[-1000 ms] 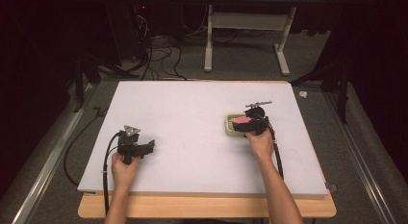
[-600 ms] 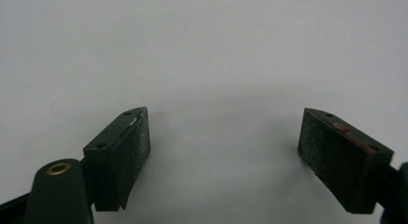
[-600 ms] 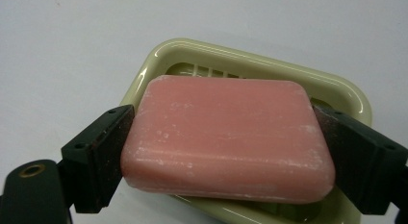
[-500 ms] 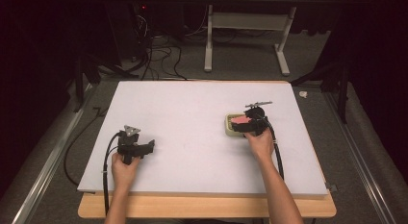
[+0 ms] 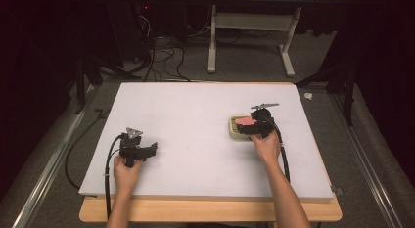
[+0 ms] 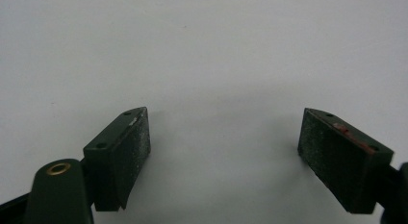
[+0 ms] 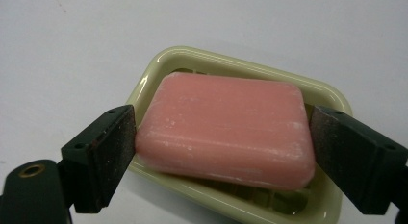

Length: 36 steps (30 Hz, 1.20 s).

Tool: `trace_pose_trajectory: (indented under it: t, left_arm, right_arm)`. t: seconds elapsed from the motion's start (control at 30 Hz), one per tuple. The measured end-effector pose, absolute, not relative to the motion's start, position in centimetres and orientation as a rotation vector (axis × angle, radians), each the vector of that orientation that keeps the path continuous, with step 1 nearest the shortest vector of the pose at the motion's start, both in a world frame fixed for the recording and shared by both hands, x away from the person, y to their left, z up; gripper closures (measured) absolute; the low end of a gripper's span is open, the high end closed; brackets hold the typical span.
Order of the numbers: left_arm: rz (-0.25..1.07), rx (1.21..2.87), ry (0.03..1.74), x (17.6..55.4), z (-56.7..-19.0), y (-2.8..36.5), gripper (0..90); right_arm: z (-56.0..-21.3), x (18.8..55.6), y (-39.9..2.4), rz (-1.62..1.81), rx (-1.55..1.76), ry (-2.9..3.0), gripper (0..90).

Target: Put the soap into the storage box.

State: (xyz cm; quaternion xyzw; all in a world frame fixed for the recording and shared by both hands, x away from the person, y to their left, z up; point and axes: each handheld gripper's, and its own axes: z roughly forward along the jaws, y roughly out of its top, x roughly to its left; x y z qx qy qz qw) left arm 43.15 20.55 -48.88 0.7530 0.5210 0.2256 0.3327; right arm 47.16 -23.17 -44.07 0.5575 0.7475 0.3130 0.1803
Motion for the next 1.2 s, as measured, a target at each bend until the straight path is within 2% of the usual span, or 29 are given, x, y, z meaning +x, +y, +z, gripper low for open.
trace_pose_trajectory:
  t: [0.63, 1.2]
  left_arm:
    - [0.590, 1.968, 1.359, 43.1, -48.9, 20.5, 19.3]
    - [0.590, 1.968, 1.360, 43.2, -48.9, 20.5, 19.3]
  right_arm:
    - [-41.9, 45.3, -25.0, 0.984, 1.513, 2.045, 12.3]
    - [-42.2, 43.9, -26.4, 1.044, 1.506, 1.985, 13.8]
